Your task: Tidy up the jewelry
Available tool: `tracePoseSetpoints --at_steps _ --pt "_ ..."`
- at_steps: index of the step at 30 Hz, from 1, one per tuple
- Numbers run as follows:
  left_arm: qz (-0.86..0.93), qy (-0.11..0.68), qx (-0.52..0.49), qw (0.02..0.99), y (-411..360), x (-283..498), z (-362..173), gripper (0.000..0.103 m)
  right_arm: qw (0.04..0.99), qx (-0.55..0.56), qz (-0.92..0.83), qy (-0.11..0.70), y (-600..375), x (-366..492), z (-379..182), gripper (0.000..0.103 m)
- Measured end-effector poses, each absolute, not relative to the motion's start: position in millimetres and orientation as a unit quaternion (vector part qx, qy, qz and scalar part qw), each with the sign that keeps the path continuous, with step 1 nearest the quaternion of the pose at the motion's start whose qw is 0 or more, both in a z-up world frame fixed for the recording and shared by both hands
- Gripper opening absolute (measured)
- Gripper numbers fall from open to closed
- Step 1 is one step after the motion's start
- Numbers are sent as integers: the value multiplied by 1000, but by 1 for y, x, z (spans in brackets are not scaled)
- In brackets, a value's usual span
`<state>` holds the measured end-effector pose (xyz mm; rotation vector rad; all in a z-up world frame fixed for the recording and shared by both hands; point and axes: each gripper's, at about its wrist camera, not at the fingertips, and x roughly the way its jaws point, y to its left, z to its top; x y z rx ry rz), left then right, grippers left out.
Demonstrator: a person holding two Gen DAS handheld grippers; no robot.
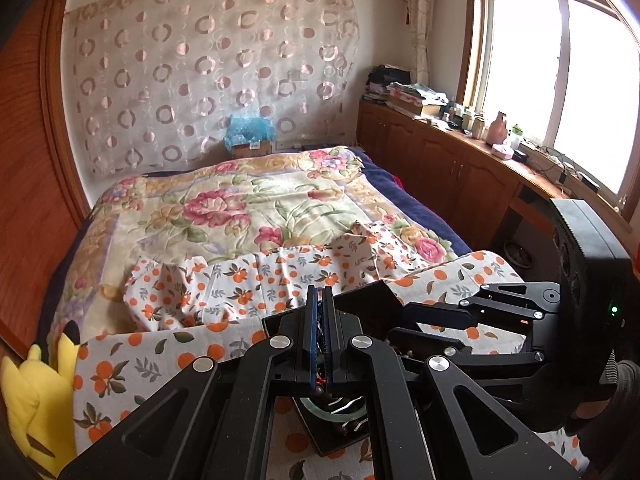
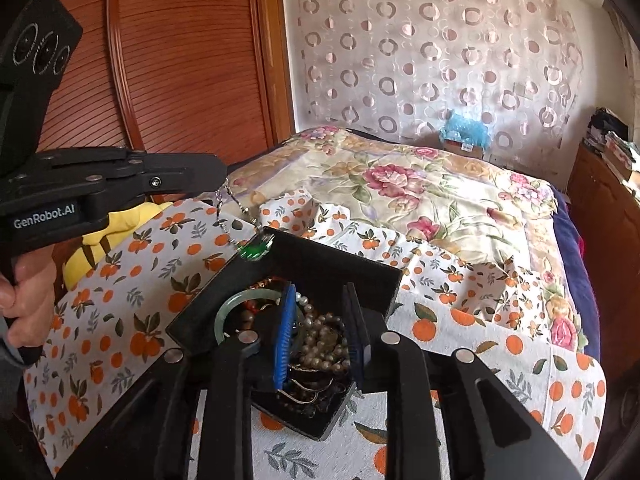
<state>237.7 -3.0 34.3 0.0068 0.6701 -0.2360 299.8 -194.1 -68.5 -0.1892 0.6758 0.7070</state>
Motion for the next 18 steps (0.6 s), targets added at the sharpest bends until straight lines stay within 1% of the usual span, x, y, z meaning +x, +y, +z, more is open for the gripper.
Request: tracePoseSetpoints --at_steps 9,10,11,13,15,16,17,18 --pt "-106 330 -1 938 -5 222 31 3 888 -77 316 323 -210 279 -66 26" --pt "-105 330 -1 938 -5 220 30 6 890 -75 313 324 -213 276 -66 26" --pt "-103 330 -2 938 -5 215 30 12 891 -73 310 324 -215 273 -67 26" --pt "-100 327 -2 940 -5 206 28 20 894 -69 303 324 -219 266 -67 27" --pt "-96 325 -1 941 -5 195 27 25 897 -63 296 323 -225 259 -67 27" --pt "-94 324 -2 941 -4 190 26 30 899 -60 292 322 -228 254 -68 27" --pt "-92 323 -2 942 -4 184 24 37 900 -57 290 320 -230 251 -67 28" --pt "-88 322 -2 943 -3 178 23 42 902 -56 287 319 -231 246 -68 30"
